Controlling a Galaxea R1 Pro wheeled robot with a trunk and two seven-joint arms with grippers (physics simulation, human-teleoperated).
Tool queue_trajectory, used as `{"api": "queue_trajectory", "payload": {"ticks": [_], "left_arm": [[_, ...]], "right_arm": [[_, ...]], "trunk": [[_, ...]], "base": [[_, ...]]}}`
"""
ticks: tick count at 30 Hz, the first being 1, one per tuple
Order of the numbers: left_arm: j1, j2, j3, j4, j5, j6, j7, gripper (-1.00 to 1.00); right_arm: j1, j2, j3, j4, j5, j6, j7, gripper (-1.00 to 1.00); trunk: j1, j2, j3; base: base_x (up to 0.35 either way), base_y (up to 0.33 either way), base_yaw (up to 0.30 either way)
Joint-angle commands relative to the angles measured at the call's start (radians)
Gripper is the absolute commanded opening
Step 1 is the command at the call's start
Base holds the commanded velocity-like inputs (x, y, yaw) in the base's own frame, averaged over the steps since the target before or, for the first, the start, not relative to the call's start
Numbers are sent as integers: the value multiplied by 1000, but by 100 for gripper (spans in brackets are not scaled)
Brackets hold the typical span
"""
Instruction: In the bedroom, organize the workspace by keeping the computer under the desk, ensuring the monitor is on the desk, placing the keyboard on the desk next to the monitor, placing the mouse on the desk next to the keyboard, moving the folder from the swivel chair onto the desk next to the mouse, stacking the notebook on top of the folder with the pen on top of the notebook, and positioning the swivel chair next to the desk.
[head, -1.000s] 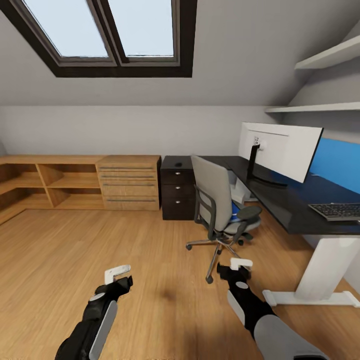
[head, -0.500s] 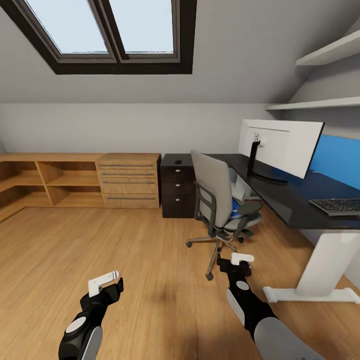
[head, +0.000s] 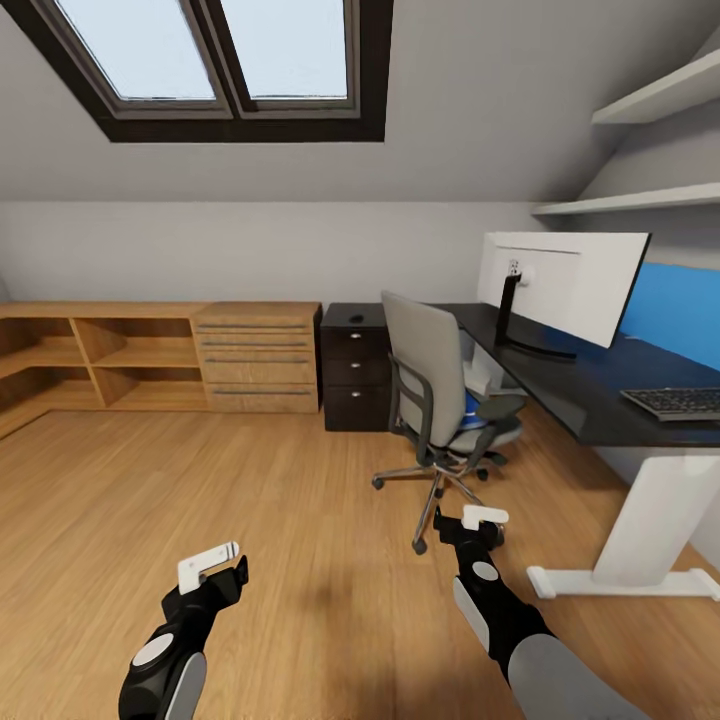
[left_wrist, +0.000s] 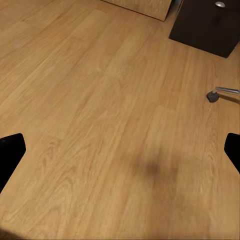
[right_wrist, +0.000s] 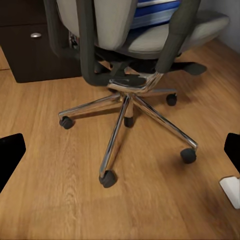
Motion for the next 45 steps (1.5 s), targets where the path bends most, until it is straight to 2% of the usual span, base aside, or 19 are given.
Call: {"api": "queue_trajectory", "payload": {"ticks": [1,15,29,35,39,45], "left_arm": [[-1,-1,0,-1,10,4,7,100],[-1,-2,-32,6,11,7,8,100],[-1,-2,-34,18,10,7,8,100],[-1,-1,-34,21,11,8,7,100],[-1,2,-34,54,11,8,6,100],[-1,3,-49,69,10,6,6,100]], "right_arm": [[-1,0,0,1,-2,-4,-2,100],[-1,0,0,1,-2,-4,-3,100],[-1,0,0,0,-2,-4,-3,100],[-1,0,0,0,-2,-4,-3,100],[-1,0,-1,0,-2,-4,-3,100],[-1,-1,-2,3,2,-6,-1,100]], "trunk": [[4,-8,-4],[57,-106,-48],[111,-204,-92],[111,-204,-92],[111,-204,-92],[111,-204,-92]], "base": [[0,0,0],[0,0,0],[0,0,0],[0,0,0],[0,-18,0],[0,-260,0]]}}
